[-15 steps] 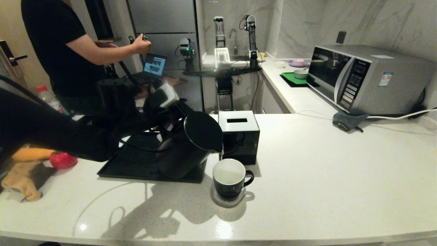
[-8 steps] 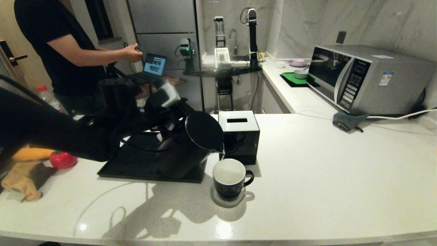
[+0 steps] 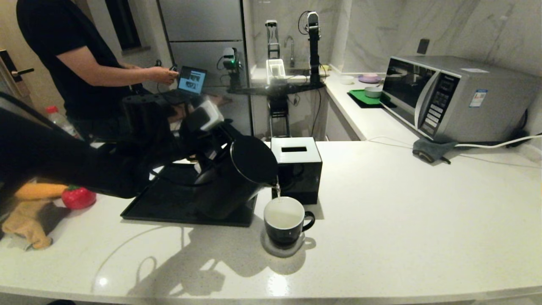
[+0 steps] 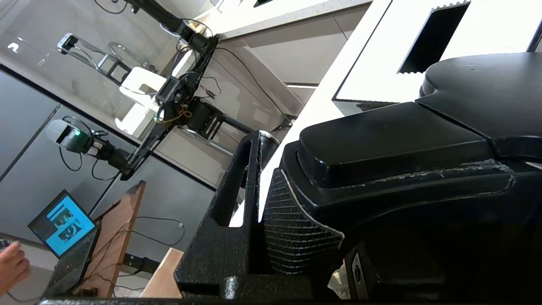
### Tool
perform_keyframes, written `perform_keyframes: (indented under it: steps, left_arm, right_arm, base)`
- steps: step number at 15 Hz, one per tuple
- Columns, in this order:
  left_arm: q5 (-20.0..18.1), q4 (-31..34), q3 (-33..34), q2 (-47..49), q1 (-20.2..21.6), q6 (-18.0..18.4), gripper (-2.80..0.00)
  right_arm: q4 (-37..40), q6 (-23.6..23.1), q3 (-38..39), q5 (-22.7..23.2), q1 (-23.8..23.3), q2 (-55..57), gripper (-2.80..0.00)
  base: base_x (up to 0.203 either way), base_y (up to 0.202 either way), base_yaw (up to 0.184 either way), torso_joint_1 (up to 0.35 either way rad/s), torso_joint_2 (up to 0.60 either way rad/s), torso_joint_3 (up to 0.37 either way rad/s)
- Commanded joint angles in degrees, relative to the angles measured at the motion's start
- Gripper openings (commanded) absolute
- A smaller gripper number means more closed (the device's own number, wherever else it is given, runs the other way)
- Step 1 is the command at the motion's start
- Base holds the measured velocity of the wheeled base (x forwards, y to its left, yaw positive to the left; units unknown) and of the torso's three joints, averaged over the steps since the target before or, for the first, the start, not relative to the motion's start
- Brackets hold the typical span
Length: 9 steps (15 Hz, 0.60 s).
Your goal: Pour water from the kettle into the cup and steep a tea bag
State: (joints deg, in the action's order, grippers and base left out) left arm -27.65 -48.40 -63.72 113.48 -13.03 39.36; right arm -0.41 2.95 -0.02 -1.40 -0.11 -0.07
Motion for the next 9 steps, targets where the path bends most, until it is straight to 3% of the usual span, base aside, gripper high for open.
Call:
perform_keyframes:
  steps: [1, 9]
  left_arm:
    - [-0.1, 0.0, -0.2, -0.2, -0.1, 0.2, -2.80]
    - [-0.2, 1.7, -0.8, -0.7, -0.6, 1.1, -2.80]
  right_arm:
    - [0.0, 0.0, 0.0, -0.1, -0.1, 0.1, -2.80]
    - [0.0, 0.0, 0.0, 0.0, -0.1, 0.1, -2.80]
  base:
    - [0.000, 0.000, 0.000, 0.000, 0.00, 0.000]
    - [0.000, 0.000, 0.000, 0.000, 0.00, 0.000]
